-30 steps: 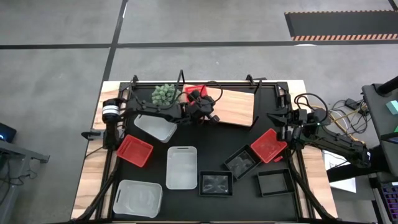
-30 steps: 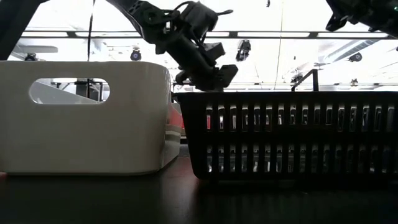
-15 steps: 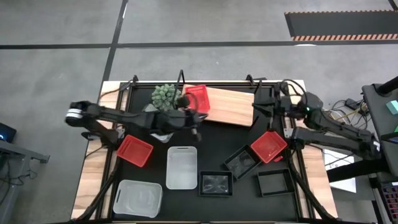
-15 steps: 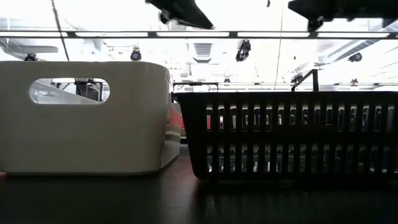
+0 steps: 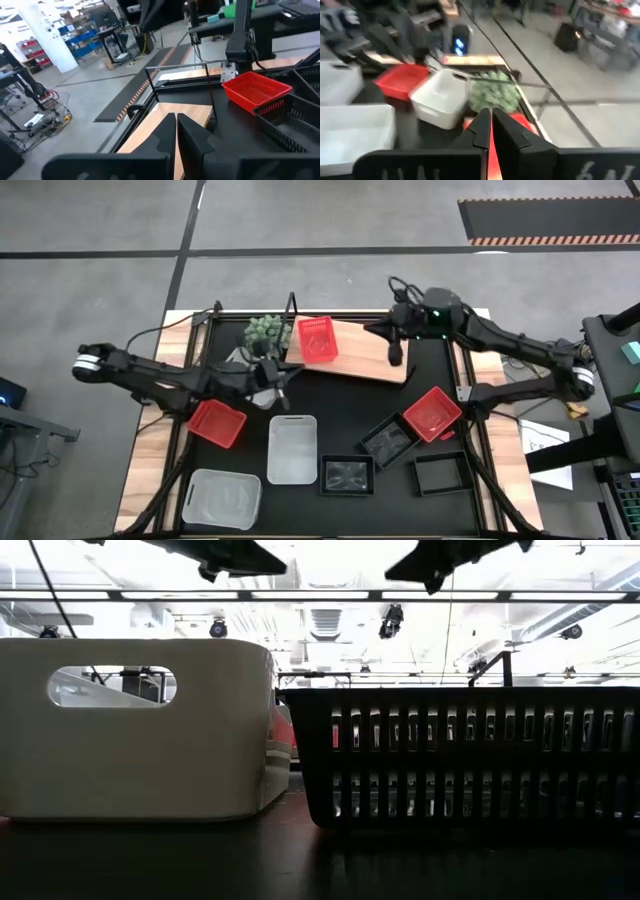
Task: Stack baskets on shelf by color
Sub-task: Put the middle red basket on the shelf
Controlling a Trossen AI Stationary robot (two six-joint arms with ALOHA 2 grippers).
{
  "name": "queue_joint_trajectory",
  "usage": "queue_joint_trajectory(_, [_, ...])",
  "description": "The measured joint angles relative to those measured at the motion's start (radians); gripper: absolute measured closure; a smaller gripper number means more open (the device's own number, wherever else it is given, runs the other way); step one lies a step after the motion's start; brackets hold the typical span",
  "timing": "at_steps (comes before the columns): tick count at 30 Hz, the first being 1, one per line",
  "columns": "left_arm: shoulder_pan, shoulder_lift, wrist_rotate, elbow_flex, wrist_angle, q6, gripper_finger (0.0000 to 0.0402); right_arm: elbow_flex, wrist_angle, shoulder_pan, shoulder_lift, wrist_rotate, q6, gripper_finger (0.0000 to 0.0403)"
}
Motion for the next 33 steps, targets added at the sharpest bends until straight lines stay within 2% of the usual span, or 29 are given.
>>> queue_joint_trajectory(3, [0.0,-0.047,-0.002,-0.036,0.0,0.006,0.0402,0.124,-0.121,-0.001,0.126,0.066,-0.012,0.0392])
queue_joint_trajectory(8, [-0.001,-0.111,-0.002,-0.059,0.001,0.006,0.0402,0.307,-0.303,-0.005,0.328,0.079,-0.05,0.0392])
queue_joint_trajectory(12, [-0.003,-0.151,0.004,-0.086,-0.001,-0.057,0.0402,0.396,-0.391,-0.008,0.473,0.143,-0.056,0.0392])
queue_joint_trajectory(15, [-0.009,-0.171,0.005,-0.118,-0.005,-0.089,0.0402,0.429,-0.431,-0.007,0.568,0.154,-0.056,0.0392])
queue_joint_trajectory(22, [-0.016,-0.197,0.007,-0.134,-0.002,-0.091,0.0402,0.448,-0.451,-0.016,0.695,0.209,-0.044,0.0392])
queue_joint_trajectory(33, [-0.016,-0.211,0.007,-0.149,0.017,-0.087,0.0402,0.443,-0.463,-0.005,0.75,0.164,-0.018,0.0392])
